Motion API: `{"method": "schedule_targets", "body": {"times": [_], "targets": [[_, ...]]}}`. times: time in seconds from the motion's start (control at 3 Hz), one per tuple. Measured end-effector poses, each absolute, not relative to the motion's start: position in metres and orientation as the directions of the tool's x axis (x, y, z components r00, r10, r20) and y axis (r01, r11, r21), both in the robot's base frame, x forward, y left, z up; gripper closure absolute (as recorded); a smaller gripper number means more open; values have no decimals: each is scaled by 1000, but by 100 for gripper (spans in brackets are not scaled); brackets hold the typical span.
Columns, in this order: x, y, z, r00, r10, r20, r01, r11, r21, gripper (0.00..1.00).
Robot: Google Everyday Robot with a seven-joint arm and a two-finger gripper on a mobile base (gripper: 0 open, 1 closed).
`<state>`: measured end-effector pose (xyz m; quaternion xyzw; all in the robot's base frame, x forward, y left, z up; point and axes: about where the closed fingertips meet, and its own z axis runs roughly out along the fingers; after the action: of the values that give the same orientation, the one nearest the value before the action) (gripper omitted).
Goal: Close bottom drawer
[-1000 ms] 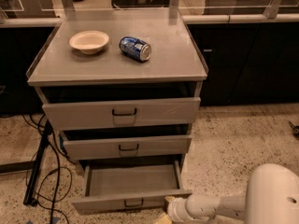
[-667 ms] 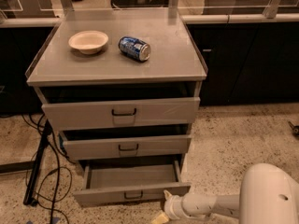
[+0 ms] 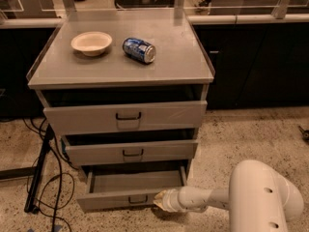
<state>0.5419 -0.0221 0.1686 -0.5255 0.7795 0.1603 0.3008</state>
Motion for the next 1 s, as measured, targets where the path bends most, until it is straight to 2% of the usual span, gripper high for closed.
{"method": "schedule_targets", "body": {"times": [0.33,1.0], "targets": [[544,-20,169,-263,-723,-638,-916,394,-69,66],[544,-20,169,-263,-723,-638,-916,394,-69,19]]}}
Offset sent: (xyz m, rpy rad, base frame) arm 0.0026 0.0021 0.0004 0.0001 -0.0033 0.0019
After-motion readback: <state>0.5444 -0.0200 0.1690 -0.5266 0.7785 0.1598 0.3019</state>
